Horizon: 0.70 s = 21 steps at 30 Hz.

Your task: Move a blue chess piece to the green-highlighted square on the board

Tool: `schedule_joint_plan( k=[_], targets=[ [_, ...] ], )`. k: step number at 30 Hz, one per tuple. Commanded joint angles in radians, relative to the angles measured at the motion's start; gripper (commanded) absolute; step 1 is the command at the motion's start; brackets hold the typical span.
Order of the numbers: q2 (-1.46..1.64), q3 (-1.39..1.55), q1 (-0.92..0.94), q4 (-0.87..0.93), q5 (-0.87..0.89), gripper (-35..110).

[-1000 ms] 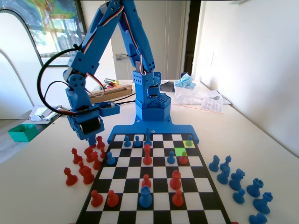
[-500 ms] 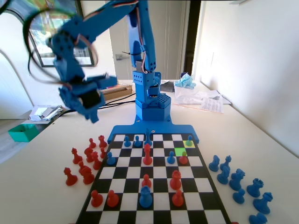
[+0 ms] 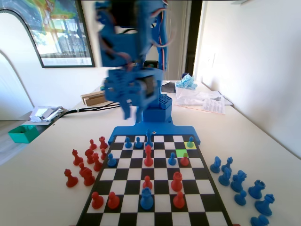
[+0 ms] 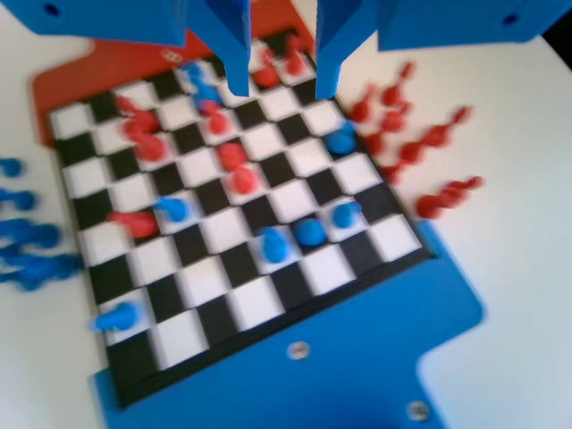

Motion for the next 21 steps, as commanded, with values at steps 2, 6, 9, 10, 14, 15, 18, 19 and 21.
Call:
schedule_joint_plan(
  k=[2,6,9,10,14,15,18,19,21],
  targets=[
    [0.101,0.035,-0.123,-0.054,0.120,10],
    [0.118,0.091,-0.204,-0.110,0.207,10],
    [0.143,0.133,-0.252,-0.135,0.272,10],
    [0.147,0.146,-0.268,-0.144,0.298,10],
    [0.160,0.187,-0.348,-0.156,0.370,10],
    [0.160,0.195,-0.368,-0.156,0.385,10],
    [0.149,0.193,-0.434,-0.153,0.416,10],
    [0.141,0.186,-0.456,-0.150,0.423,10],
    [0.118,0.161,-0.492,-0.140,0.437,10]
  ],
)
